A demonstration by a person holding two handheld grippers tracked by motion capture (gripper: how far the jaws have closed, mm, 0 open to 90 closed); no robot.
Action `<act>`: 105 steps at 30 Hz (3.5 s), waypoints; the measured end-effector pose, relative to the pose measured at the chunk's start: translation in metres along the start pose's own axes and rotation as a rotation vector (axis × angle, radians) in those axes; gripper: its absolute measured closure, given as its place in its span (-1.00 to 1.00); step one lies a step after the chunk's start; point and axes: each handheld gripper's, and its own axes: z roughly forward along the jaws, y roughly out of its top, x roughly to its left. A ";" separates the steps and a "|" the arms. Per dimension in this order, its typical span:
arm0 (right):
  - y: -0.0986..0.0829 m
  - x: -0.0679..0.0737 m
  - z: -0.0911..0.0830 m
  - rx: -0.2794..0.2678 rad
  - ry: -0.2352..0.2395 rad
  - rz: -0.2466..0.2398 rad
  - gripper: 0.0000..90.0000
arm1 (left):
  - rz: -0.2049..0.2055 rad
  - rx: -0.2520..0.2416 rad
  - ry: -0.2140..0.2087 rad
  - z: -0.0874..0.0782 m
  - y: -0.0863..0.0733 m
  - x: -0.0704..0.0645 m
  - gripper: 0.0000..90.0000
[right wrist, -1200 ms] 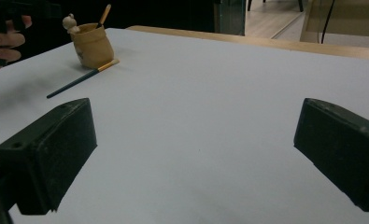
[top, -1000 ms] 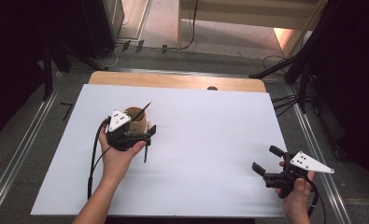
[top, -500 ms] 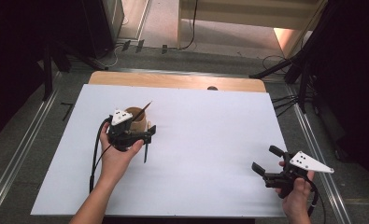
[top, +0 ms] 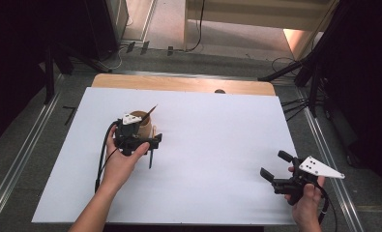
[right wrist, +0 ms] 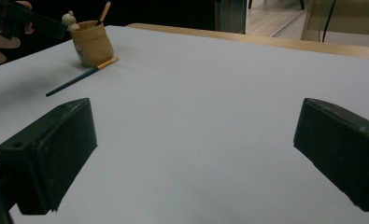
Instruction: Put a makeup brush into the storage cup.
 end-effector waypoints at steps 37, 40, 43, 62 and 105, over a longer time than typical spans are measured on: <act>-0.002 -0.001 0.002 0.014 -0.001 0.006 -1.00 | -0.082 0.245 0.024 0.029 0.007 -0.002 -0.93; -0.002 -0.001 0.002 0.015 -0.002 0.008 -1.00 | -0.093 0.279 0.048 0.033 0.008 -0.002 -0.88; -0.002 -0.001 0.002 0.014 -0.002 0.010 -1.00 | -0.092 0.308 0.055 0.036 0.009 -0.002 -0.87; -0.001 -0.001 0.003 0.014 -0.001 0.004 -1.00 | -0.045 0.444 0.114 0.046 0.007 -0.002 -0.68; -0.002 0.000 0.006 0.029 0.006 0.000 -1.00 | 0.013 0.536 0.198 0.056 0.009 -0.007 0.51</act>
